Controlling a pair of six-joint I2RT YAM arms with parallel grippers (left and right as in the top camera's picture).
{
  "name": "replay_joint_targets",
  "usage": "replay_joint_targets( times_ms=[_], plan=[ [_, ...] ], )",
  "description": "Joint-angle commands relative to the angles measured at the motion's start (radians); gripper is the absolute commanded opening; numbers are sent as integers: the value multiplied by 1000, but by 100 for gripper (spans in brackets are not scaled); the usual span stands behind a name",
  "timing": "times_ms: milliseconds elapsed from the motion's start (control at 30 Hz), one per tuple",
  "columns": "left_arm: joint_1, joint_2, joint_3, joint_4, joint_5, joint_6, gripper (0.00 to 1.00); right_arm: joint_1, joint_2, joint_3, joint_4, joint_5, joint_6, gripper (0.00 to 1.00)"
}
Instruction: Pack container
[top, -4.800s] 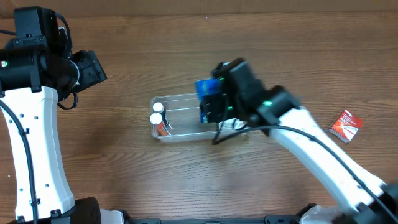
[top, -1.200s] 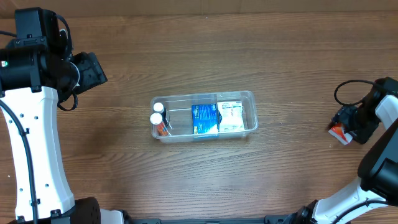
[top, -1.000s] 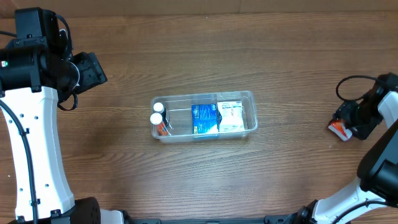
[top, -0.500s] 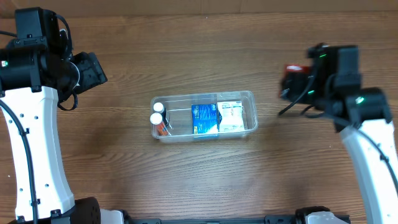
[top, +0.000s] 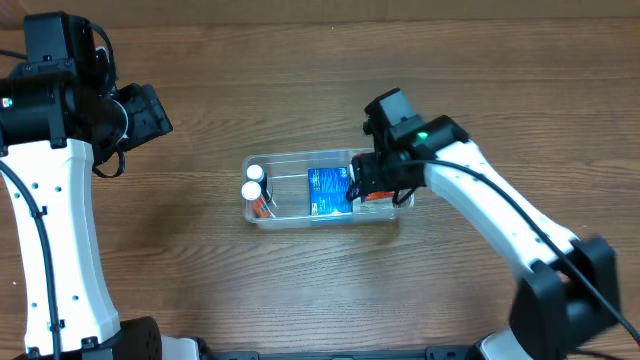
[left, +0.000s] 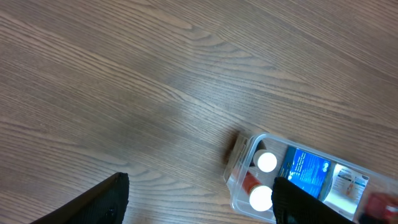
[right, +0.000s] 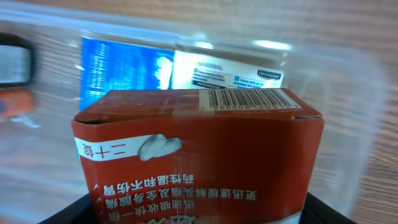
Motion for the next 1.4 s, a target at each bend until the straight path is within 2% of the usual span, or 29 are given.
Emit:
replay_joint_targets(
  times_ms=[0,133,200,233,433,533,667,733,933,1067,1233,1367],
  plan=[
    [0,6,6,1,0,23,75,0,57,14,8,5,12,73],
    [0,6,6,1,0,22,75,0,62,14,19,6,9,83],
    [0,6,6,1,0,22,75,0,61,15,19,17,8,96],
    [0,6,6,1,0,22,75,0,58,16,20,20,8,100],
    [-2,5,6,2,1,24,75,-3,-52,69,36,108,13,100],
    [-29,5,6,9,16,81,75,-58,-158,111,90,140,13,100],
    [-134,6,6,63,-34,138,83,-207,-240,116,147,139,0,100],
    [-155,10,6,94,-53,138,100,-271,-235,115,141,122,-60,100],
    [-158,50,6,133,-49,117,100,-393,-223,114,162,105,-102,100],
    [-159,61,6,93,43,291,100,-420,-241,114,105,106,-48,100],
    [-160,15,6,51,56,299,100,-417,-339,109,40,109,-17,100],
    [-161,-98,-51,71,52,298,100,-392,-478,37,48,170,13,100]
  ],
)
